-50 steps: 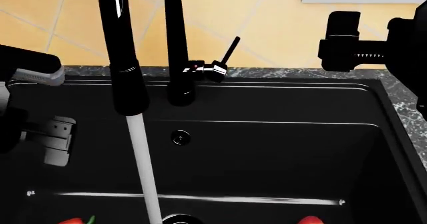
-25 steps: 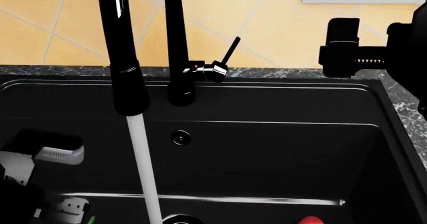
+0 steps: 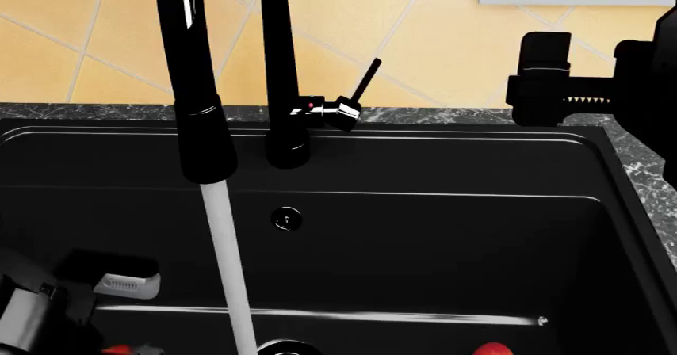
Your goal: Pick the eggplants and mangos from the sink and place them in one bowl. Place the bell pepper in the other bowl. Then turn off the sink faucet.
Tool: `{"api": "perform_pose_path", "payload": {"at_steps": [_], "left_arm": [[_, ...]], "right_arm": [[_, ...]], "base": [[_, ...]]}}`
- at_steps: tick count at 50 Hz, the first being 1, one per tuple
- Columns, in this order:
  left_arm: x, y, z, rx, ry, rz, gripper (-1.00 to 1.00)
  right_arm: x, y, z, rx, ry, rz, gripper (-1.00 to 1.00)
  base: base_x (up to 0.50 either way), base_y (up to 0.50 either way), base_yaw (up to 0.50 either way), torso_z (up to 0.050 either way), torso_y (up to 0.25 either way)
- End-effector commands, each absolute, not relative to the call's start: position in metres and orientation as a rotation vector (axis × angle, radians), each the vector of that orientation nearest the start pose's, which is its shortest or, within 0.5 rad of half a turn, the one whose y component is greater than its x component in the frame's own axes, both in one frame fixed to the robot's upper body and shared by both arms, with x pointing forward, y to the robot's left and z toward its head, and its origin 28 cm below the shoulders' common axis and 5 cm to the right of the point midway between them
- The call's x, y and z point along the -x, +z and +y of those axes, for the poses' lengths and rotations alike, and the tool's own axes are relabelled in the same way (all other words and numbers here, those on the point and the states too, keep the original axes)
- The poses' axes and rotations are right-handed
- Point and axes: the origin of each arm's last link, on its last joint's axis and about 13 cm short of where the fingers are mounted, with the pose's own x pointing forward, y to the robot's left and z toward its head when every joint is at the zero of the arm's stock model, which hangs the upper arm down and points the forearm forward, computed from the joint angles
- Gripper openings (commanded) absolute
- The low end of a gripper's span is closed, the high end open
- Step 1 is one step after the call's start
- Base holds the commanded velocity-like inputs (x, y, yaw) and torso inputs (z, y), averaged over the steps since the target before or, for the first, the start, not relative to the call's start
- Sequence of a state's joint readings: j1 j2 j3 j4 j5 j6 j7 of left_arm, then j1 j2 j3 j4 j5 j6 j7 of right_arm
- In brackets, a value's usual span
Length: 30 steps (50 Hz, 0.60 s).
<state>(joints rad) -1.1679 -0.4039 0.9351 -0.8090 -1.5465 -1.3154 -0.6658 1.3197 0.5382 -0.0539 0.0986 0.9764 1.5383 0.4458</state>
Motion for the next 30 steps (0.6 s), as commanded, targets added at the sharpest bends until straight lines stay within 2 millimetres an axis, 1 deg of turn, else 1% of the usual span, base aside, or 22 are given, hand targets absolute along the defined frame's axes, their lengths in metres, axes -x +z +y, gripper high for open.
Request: {"api": "perform_pose_path", "payload": {"at_steps": [1,6,13,16,18,19,22,23,26,28,29,30], "left_arm": [[-0.335,0.108,0.234,-0.164,0.024,1.345,1.00],[-0.334,0.092,0.232,-0.178,0.018,1.358,1.00],[-0.331,0.062,0.235,-0.216,0.066,1.381,1.00],[-0.329,0.058,0.234,-0.199,0.064,1.397,1.00],[-0.324,0.048,0.233,-0.249,0.052,1.408,1.00],[-0.320,0.043,0.233,-0.237,0.063,1.417,1.00],[-0.318,0.040,0.232,-0.238,0.063,1.425,1.00],[-0.319,0.041,0.232,-0.239,0.063,1.426,-1.00],[-0.320,0.045,0.233,-0.243,0.060,1.421,-1.00],[-0.320,0.051,0.235,-0.238,0.049,1.407,-1.00],[-0.320,0.056,0.238,-0.284,0.036,1.331,-1.00],[-0.319,0.058,0.239,-0.270,0.037,1.333,-1.00]], "right_arm": [[-0.304,0.321,-0.194,-0.030,-0.011,0.335,1.00],[-0.304,0.321,-0.194,-0.030,-0.005,0.338,1.00],[-0.304,0.322,-0.194,-0.023,-0.010,0.346,1.00],[-0.304,0.322,-0.194,-0.020,-0.008,0.358,1.00],[-0.304,0.322,-0.194,-0.024,-0.011,0.353,1.00],[-0.304,0.322,-0.194,-0.029,-0.008,0.352,1.00],[-0.304,0.322,-0.194,-0.029,-0.008,0.363,1.00],[-0.304,0.322,-0.194,-0.029,-0.009,0.362,1.00],[-0.304,0.322,-0.194,-0.032,-0.010,0.356,1.00],[-0.304,0.322,-0.194,-0.045,-0.013,0.364,1.00],[-0.304,0.322,-0.194,-0.037,-0.014,0.407,1.00],[-0.304,0.322,-0.194,-0.033,-0.001,0.424,1.00]], "base": [[0.00,0.00,0.00,0.000,0.000],[0.00,0.00,0.00,0.000,0.000],[0.00,0.00,0.00,0.000,0.000],[0.00,0.00,0.00,0.000,0.000],[0.00,0.00,0.00,0.000,0.000],[0.00,0.00,0.00,0.000,0.000],[0.00,0.00,0.00,0.000,0.000],[0.00,0.00,0.00,0.000,0.000],[0.00,0.00,0.00,0.000,0.000],[0.00,0.00,0.00,0.000,0.000],[0.00,0.00,0.00,0.000,0.000],[0.00,0.00,0.00,0.000,0.000]]}}
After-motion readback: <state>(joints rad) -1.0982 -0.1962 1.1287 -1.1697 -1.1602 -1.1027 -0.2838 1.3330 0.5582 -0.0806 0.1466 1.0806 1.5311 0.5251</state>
